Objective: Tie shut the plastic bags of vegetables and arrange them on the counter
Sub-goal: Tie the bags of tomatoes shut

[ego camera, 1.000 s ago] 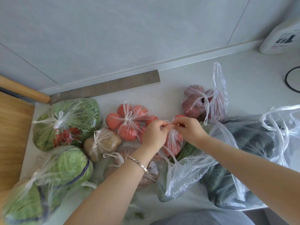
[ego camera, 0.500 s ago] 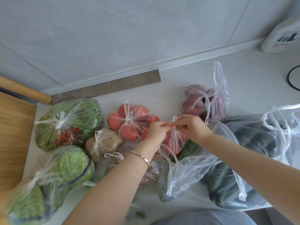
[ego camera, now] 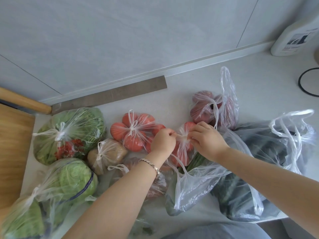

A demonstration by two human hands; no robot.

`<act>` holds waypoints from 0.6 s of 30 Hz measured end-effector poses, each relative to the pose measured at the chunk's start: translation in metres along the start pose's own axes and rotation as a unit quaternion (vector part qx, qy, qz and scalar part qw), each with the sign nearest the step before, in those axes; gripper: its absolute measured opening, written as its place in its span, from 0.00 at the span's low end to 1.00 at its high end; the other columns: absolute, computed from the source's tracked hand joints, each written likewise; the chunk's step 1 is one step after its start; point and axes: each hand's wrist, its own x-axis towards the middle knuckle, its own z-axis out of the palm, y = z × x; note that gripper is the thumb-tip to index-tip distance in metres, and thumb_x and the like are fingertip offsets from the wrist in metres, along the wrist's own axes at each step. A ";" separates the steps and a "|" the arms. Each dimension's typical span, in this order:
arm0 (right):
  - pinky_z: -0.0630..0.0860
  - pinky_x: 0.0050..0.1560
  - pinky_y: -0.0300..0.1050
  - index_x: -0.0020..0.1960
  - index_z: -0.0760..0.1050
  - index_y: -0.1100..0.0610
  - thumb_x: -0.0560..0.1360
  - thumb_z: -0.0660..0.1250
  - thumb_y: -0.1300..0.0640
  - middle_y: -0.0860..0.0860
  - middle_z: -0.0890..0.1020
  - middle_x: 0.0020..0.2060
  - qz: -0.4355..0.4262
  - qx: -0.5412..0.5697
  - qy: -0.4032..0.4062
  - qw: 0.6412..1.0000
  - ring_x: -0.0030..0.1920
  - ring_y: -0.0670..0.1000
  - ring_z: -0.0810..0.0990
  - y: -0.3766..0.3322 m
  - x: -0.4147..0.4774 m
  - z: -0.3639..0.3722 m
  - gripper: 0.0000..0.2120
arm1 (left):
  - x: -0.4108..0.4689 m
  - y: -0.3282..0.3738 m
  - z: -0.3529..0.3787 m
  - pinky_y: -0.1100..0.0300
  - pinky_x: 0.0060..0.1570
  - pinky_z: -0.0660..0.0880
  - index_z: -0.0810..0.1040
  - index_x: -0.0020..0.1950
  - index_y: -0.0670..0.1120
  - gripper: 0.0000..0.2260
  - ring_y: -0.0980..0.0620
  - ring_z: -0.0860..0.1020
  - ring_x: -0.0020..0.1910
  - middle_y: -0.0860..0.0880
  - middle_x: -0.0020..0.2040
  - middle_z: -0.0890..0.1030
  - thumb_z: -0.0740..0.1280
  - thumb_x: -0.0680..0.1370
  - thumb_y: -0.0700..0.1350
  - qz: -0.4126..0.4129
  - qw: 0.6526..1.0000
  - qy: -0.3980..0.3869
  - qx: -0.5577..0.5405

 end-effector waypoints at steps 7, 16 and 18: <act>0.69 0.43 0.41 0.49 0.80 0.61 0.74 0.65 0.62 0.54 0.81 0.45 0.087 0.089 -0.007 0.992 0.46 0.54 0.77 -0.013 0.010 -0.011 0.07 | -0.003 0.006 0.002 0.56 0.47 0.75 0.75 0.55 0.49 0.13 0.49 0.79 0.50 0.51 0.51 0.80 0.63 0.76 0.55 0.099 0.977 -0.068 0.178; 0.68 0.43 0.30 0.50 0.80 0.58 0.75 0.64 0.62 0.51 0.79 0.45 0.207 0.187 0.044 0.959 0.42 0.47 0.75 -0.001 0.001 -0.051 0.08 | -0.001 0.018 0.003 0.61 0.37 0.67 0.71 0.42 0.50 0.08 0.48 0.78 0.44 0.52 0.42 0.78 0.57 0.80 0.46 0.049 0.992 0.119 -0.013; 0.67 0.41 0.30 0.50 0.80 0.58 0.75 0.64 0.62 0.51 0.79 0.46 0.224 0.174 0.046 0.958 0.44 0.47 0.74 0.006 -0.006 -0.058 0.08 | 0.003 0.023 0.007 0.60 0.42 0.66 0.70 0.43 0.50 0.07 0.46 0.78 0.49 0.49 0.47 0.79 0.58 0.80 0.44 0.028 0.990 0.132 -0.035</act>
